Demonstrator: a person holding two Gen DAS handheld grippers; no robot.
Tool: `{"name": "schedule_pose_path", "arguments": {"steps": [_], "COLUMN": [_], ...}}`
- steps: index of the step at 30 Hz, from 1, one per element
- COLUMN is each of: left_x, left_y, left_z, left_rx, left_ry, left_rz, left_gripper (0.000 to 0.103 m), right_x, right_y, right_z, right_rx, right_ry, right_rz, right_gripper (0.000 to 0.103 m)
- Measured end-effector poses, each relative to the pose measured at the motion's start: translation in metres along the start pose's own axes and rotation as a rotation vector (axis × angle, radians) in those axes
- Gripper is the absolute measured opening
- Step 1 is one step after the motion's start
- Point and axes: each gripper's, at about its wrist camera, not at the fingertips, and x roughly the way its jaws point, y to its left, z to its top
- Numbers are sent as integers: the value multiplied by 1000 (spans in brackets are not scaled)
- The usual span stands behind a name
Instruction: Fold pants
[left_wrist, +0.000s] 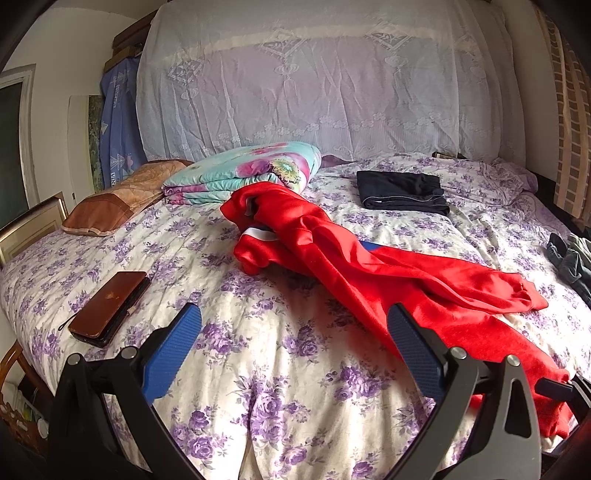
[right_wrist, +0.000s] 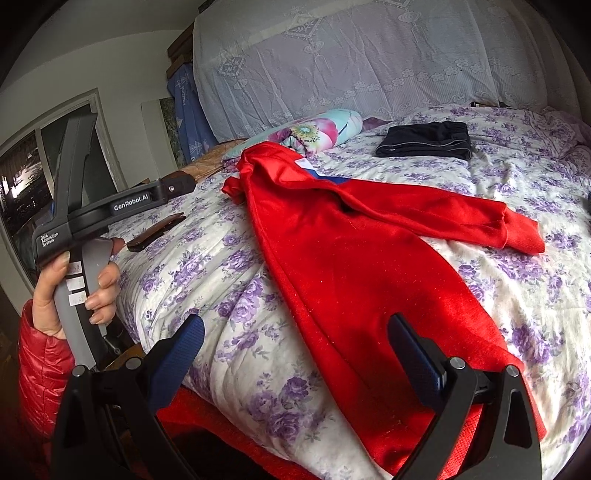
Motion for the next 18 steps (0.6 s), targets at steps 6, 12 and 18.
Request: {"name": "schedule_pose_path", "arguments": {"steps": [6,12,18], "left_x": [5,15,36], "left_y": [2,5,20], "left_z": [-3,-7,-18], "left_rx": [-5,-13,-86], "left_ry": [7,27,95], "left_rz": [3,6,-77], "left_gripper": [98,98,98], "right_x": [10,10,14], "right_y": [12,22,-1], "right_z": [-8,-12,-6], "right_rx": [-77,-90,78], "right_ry": [25,54,95], "right_rz": [-22,152,280], "right_gripper": [100,100,100]}}
